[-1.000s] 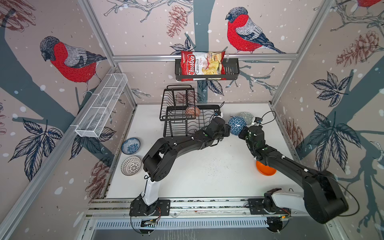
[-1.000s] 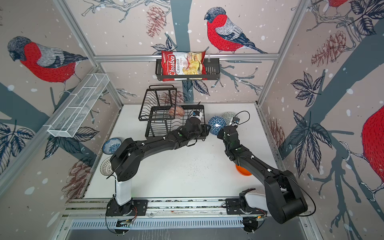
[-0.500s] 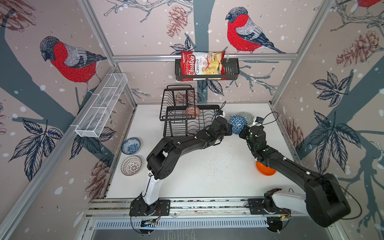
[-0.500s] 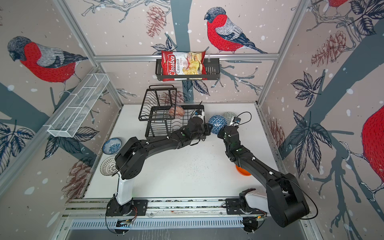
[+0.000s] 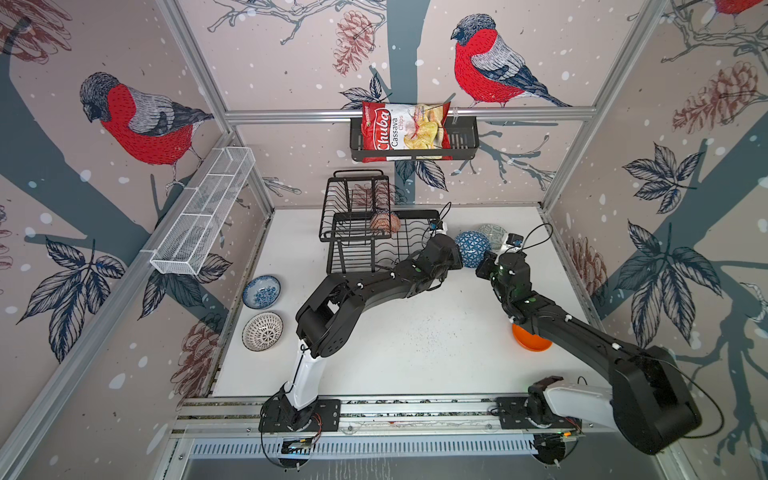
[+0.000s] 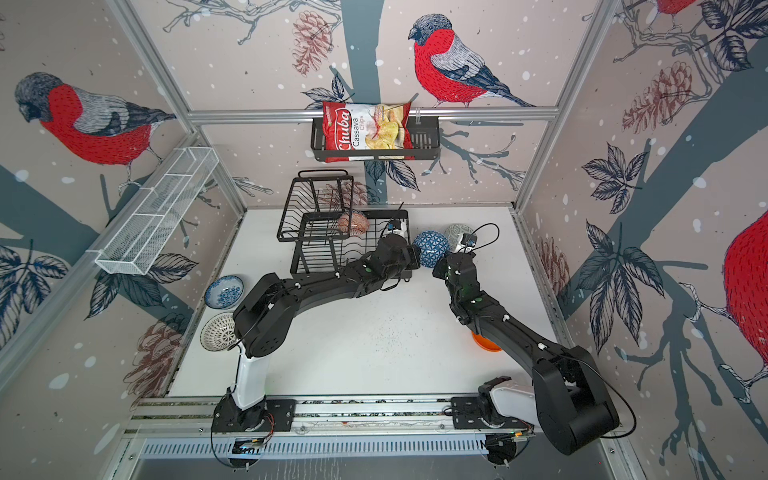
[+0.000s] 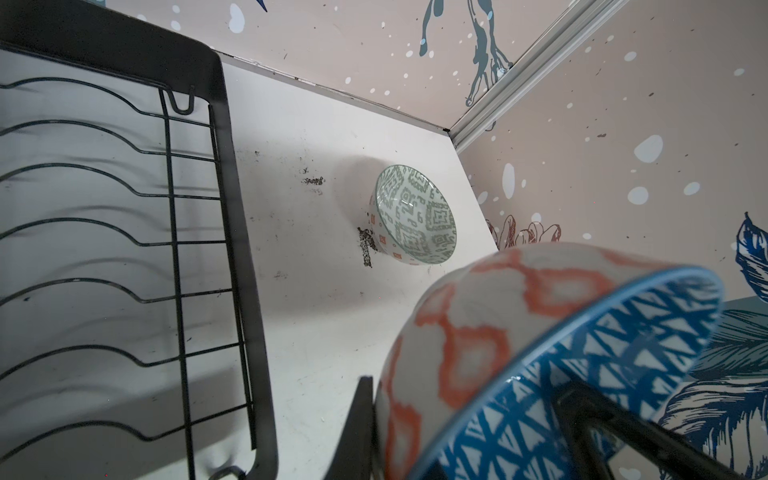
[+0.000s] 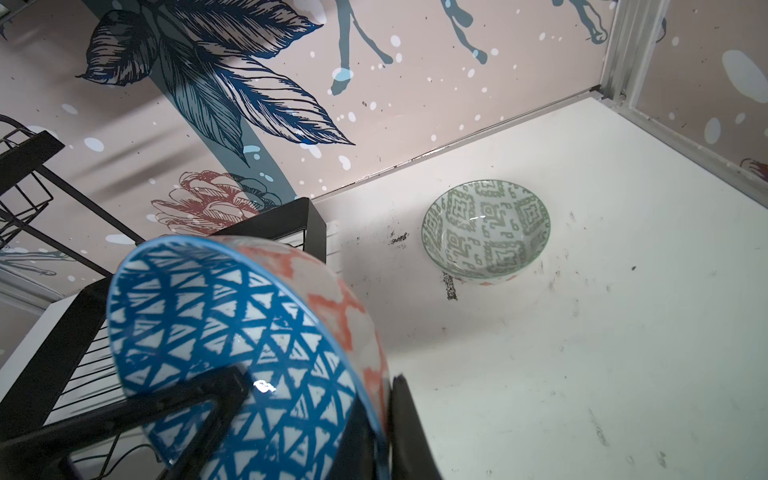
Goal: Load the bowls into the dish rack
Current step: 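Lift and tilt the blue-triangle bowl upright with the right gripper, then carry the bowl toward the rack with the right gripper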
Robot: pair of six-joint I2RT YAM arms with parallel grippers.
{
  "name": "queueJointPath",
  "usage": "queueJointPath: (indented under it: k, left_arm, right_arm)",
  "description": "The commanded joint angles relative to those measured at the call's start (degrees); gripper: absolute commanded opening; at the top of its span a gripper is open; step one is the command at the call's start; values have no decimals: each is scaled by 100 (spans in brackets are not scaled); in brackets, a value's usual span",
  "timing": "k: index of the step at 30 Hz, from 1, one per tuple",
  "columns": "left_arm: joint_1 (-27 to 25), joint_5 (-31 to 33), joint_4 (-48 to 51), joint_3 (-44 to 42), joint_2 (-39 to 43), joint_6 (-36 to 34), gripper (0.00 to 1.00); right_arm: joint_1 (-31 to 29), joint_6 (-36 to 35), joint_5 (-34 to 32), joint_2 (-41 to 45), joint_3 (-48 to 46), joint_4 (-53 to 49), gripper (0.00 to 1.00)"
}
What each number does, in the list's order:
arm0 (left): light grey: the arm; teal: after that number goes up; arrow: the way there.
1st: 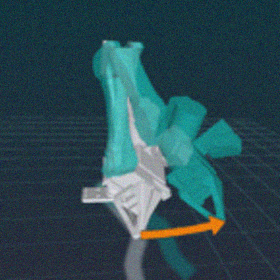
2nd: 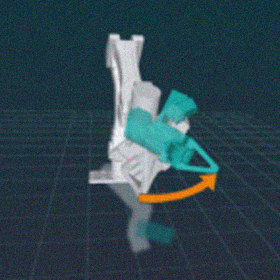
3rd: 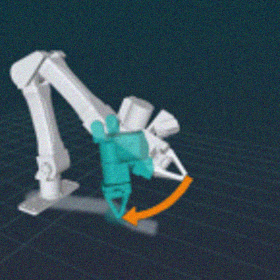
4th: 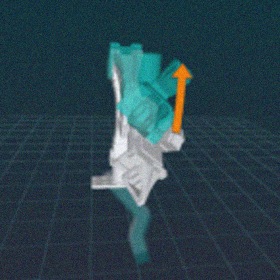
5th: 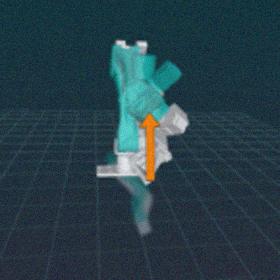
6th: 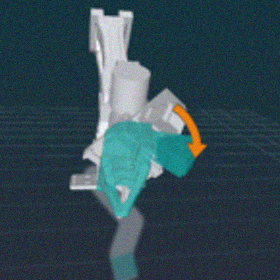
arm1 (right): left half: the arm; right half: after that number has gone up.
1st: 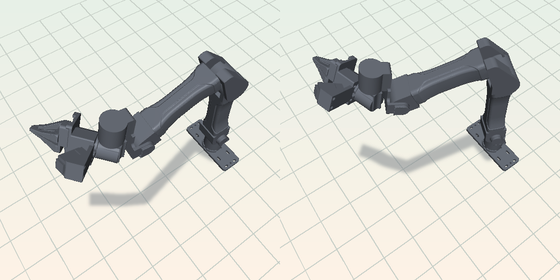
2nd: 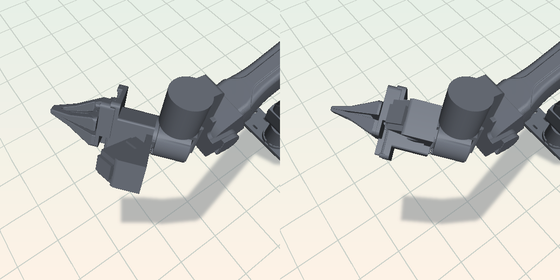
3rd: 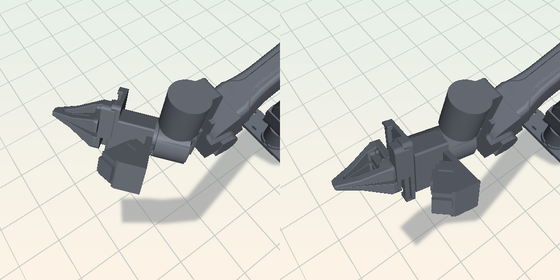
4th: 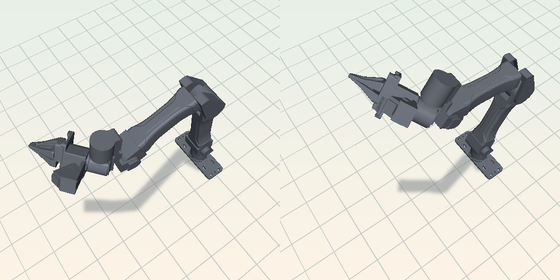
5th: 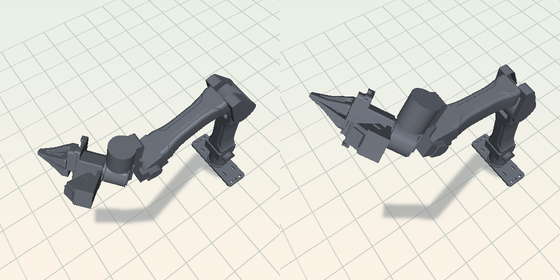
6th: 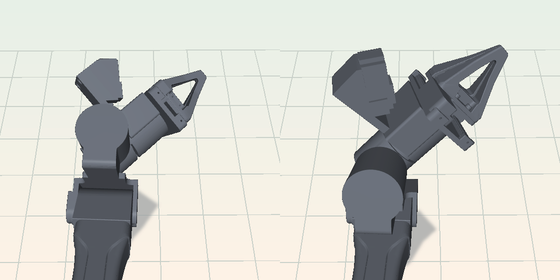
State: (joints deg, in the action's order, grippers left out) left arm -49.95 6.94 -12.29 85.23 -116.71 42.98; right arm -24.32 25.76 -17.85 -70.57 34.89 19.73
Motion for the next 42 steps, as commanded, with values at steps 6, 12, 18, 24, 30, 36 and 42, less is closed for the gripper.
queueJointPath:
  k: [6, 12, 18, 24, 30, 36, 42]
  left_arm:
    - [-15, 172, -247, 142, 118, -132, 0]
    - [3, 577, -54, 385, 87, -317, 0]
    - [37, 976, 165, 717, -44, -598, 0]
    - [38, 1708, 131, 928, -139, -902, 0]
    - [30, 2477, 93, 1247, -398, -1235, 0]
    - [-185, 3511, -508, 1344, -658, -1995, 0]
    - [-422, 4124, -1086, 1367, -926, -2719, 0]
  right_arm:
    - [105, 328, 103, 83, -30, 470, 22]
    - [454, 614, 538, 183, -122, 475, 41]
    - [817, 868, 1100, 397, -276, 599, 60]
    - [1166, 1149, 1799, 542, -469, 927, 78]
    - [1269, 1233, 2217, 799, -609, 1227, 100]
    - [1733, 1840, 2863, 1048, -967, 1841, 100]
    - [2253, 2676, 3900, 618, -1029, 2547, 100]
